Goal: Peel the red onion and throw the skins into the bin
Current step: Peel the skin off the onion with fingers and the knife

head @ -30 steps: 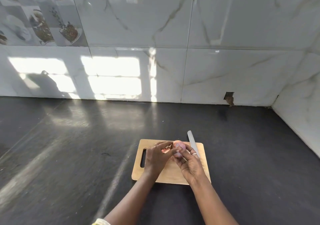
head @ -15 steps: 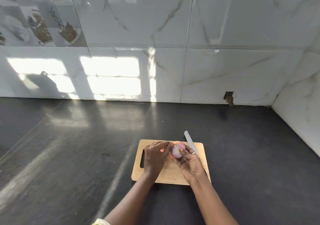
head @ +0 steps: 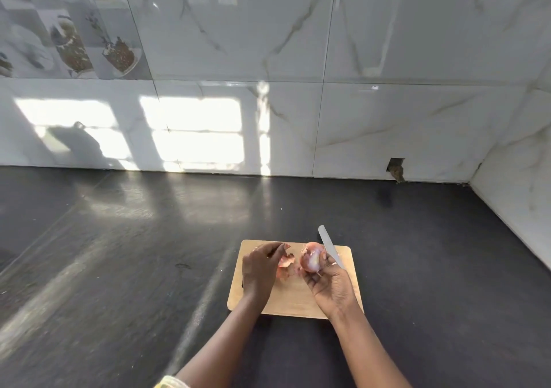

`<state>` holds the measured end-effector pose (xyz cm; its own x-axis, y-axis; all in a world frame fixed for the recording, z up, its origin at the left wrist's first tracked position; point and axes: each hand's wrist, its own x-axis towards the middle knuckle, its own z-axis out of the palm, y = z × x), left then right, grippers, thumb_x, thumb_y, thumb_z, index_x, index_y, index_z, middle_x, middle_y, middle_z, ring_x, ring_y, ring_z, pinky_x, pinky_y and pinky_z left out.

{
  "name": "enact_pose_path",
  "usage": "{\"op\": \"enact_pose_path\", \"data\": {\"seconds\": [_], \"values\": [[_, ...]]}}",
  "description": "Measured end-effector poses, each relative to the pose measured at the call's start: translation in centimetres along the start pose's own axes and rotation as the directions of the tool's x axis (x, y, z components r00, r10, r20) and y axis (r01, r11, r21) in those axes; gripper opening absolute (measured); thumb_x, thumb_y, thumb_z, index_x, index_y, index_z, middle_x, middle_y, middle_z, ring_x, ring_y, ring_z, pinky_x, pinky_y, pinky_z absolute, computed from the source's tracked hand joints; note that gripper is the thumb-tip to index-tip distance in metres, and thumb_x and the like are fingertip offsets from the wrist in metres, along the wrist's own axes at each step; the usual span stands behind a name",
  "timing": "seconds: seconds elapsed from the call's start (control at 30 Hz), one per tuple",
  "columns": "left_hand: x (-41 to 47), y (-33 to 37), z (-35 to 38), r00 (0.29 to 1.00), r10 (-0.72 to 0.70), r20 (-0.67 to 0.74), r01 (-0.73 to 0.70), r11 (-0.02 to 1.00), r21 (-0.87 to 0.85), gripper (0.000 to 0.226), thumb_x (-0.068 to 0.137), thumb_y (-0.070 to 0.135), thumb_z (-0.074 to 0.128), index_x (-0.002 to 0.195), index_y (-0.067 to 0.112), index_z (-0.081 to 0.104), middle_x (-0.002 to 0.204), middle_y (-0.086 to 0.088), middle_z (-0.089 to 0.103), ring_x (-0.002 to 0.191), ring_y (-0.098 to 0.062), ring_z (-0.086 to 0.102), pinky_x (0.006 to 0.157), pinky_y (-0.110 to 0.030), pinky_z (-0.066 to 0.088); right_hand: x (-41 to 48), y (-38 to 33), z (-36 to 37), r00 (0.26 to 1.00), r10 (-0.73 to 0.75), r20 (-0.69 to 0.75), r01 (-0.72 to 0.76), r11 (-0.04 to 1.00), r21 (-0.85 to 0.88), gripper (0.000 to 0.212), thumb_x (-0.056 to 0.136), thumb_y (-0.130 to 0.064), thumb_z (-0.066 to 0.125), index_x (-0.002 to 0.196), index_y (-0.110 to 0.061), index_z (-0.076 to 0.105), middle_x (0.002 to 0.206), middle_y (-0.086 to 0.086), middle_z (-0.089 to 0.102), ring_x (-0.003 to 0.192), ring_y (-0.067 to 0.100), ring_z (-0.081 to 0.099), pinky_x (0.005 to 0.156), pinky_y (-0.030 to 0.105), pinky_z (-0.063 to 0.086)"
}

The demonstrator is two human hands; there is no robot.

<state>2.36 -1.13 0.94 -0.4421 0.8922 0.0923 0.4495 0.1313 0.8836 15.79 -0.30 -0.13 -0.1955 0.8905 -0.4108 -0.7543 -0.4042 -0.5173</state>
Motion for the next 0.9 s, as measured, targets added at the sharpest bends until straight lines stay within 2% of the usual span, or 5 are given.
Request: {"op": "enact_pose_path", "data": {"seconds": [0.13, 0.33, 0.47, 0.6, 0.9], "values": [[-0.1, -0.4, 0.2, 0.998, 0.010, 0.055, -0.010, 1.000, 0.005, 0.013, 0.082, 0.021, 0.067, 0.093, 0.019, 0.074, 0.090, 0.000, 0.074, 0.086, -0.012, 0.067, 0.080, -0.026, 0.050, 0.0, 0.2, 0.1, 1.000, -0.006, 0.015, 0.006, 1.000, 0.010, 0.041, 0.072, -0.014, 0.061, 0.111, -0.002, 0.058, 0.095, 0.015, 0.064, 0.081, 0.026, 0.064, 0.065, 0.032, 0.058], [-0.5, -0.4, 0.3, 0.991, 0.048, 0.123, -0.054, 0.997, 0.050, 0.027, 0.088, 0.025, 0.059, 0.114, 0.020, 0.065, 0.107, -0.001, 0.071, 0.099, -0.010, 0.064, 0.085, -0.020, 0.045, 0.0, 0.1, 0.0, 0.998, -0.016, 0.055, 0.016, 1.000, 0.010, 0.034, 0.074, -0.012, 0.064, 0.106, -0.001, 0.062, 0.096, 0.017, 0.067, 0.084, 0.029, 0.066, 0.071, 0.037, 0.058], [-0.9, 0.3, 0.1, 0.977, 0.190, 0.100, -0.192, 0.981, 0.019, 0.023, 0.083, 0.032, 0.065, 0.103, 0.021, 0.071, 0.106, 0.005, 0.071, 0.094, 0.002, 0.061, 0.082, -0.009, 0.044, 0.3, 0.2, -0.2, 0.998, -0.030, 0.056, 0.032, 0.999, -0.035, 0.035, 0.079, -0.006, 0.062, 0.113, 0.001, 0.056, 0.102, 0.019, 0.064, 0.087, 0.030, 0.066, 0.076, 0.039, 0.057], [-1.1, 0.6, 0.3, 0.927, 0.375, 0.021, -0.376, 0.922, 0.095, 0.034, 0.073, 0.050, 0.061, 0.089, 0.024, 0.075, 0.095, 0.004, 0.072, 0.088, -0.006, 0.062, 0.082, -0.021, 0.046, 0.6, 0.4, -0.4, 0.995, -0.066, 0.075, 0.072, 0.995, -0.073, 0.038, 0.073, -0.003, 0.065, 0.110, -0.003, 0.053, 0.104, 0.020, 0.064, 0.088, 0.031, 0.067, 0.077, 0.041, 0.057], [-0.3, -0.8, 0.8, 0.869, 0.493, -0.032, -0.474, 0.850, 0.230, 0.026, 0.076, 0.045, 0.053, 0.079, 0.029, 0.074, 0.083, 0.011, 0.072, 0.083, -0.005, 0.055, 0.077, -0.020, 0.035, 0.9, 0.6, -0.5, 0.987, -0.119, 0.104, 0.129, 0.987, -0.094, 0.035, 0.064, 0.010, 0.064, 0.093, -0.007, 0.053, 0.089, 0.017, 0.063, 0.080, 0.024, 0.066, 0.066, 0.035, 0.057]]}}
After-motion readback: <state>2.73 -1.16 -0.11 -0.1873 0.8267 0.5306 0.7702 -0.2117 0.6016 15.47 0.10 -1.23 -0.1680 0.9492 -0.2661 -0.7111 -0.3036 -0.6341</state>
